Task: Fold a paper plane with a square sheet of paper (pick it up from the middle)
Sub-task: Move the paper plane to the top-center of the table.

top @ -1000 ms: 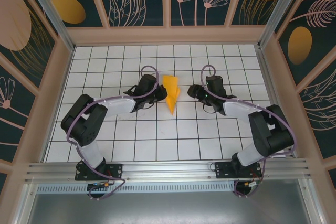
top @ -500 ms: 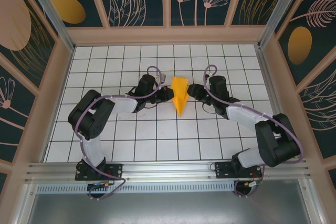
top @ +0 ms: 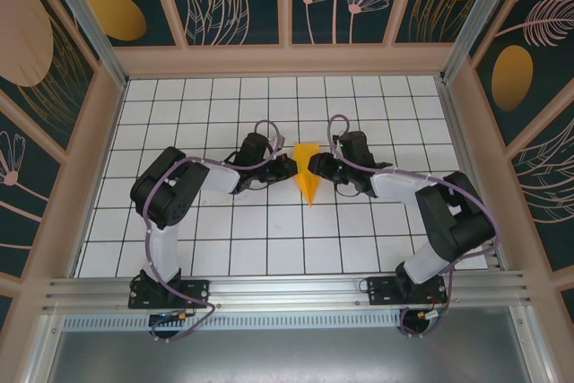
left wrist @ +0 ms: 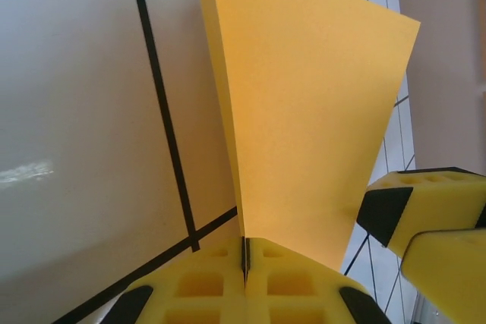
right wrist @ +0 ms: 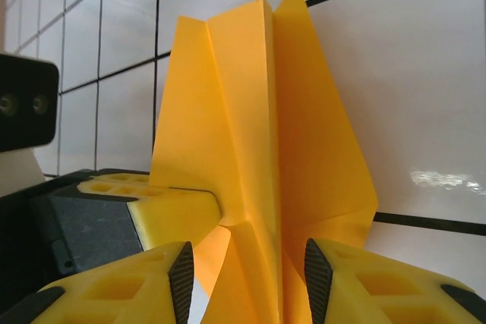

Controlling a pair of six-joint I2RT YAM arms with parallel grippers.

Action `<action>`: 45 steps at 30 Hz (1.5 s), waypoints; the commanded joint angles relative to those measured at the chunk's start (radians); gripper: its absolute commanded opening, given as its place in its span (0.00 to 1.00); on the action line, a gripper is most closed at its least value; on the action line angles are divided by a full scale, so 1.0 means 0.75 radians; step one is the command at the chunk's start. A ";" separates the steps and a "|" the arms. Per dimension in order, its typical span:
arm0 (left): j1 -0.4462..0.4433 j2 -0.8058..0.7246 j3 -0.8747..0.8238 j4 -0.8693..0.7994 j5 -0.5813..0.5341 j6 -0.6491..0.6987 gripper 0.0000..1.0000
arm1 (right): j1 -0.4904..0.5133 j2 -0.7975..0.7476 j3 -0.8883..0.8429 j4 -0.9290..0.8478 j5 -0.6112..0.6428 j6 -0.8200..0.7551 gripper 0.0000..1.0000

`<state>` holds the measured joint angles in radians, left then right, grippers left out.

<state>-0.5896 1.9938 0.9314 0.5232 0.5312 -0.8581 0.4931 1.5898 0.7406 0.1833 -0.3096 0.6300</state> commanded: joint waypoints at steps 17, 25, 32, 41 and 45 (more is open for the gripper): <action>0.017 0.047 0.034 0.010 -0.006 0.007 0.00 | 0.065 0.029 0.072 -0.157 0.050 -0.100 0.57; 0.016 0.048 0.038 -0.002 -0.014 0.007 0.00 | 0.111 0.004 0.028 -0.186 0.023 -0.064 0.52; 0.016 0.054 0.041 -0.010 -0.021 0.013 0.00 | 0.142 -0.092 -0.027 -0.254 0.132 -0.008 0.55; 0.017 0.058 0.040 -0.004 -0.013 0.009 0.00 | 0.150 -0.036 -0.006 -0.237 0.100 -0.023 0.57; 0.015 0.057 0.041 -0.004 -0.010 0.008 0.00 | 0.156 0.003 0.017 -0.219 0.069 -0.038 0.56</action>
<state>-0.5831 2.0193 0.9424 0.5198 0.5163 -0.8581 0.5987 1.5669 0.7292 0.0177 -0.2359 0.6094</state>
